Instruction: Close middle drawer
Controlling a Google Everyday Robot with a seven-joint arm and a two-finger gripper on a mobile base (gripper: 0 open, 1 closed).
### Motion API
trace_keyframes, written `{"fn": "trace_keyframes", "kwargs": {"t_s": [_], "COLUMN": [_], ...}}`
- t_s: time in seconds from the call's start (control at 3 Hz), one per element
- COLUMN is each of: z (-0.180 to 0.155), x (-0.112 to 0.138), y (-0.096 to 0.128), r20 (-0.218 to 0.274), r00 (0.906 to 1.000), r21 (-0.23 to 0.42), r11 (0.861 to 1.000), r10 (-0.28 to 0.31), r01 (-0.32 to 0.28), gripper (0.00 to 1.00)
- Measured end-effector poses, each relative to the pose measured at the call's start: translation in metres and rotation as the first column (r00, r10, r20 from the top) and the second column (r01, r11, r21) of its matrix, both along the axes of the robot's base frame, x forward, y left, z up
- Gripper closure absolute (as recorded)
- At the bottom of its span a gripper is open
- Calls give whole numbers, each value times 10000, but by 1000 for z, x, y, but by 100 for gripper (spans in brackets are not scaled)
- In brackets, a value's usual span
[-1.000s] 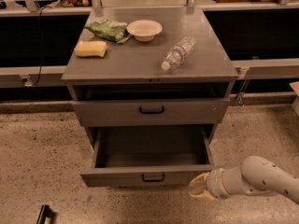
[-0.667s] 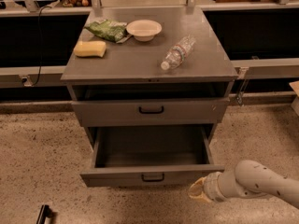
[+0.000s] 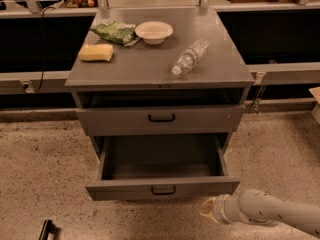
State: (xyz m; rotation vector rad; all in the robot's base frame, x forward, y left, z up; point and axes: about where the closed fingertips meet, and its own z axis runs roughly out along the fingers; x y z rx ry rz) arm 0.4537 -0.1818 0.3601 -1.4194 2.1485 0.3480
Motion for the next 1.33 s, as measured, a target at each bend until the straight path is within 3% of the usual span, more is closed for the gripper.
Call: {"fn": "trace_keyframes", "kwargs": {"t_s": [0.33, 0.67, 1.33], "z": [-18, -20, 0], "x": [16, 36, 88], "y": [2, 10, 16], "r20": [533, 1044, 2024], "r00": [9979, 9943, 9781], "r21": [369, 681, 670], "r11": [9987, 9976, 9957], "r10": [-357, -223, 487], "r01": [338, 152, -634], "gripper": [100, 100, 100]}}
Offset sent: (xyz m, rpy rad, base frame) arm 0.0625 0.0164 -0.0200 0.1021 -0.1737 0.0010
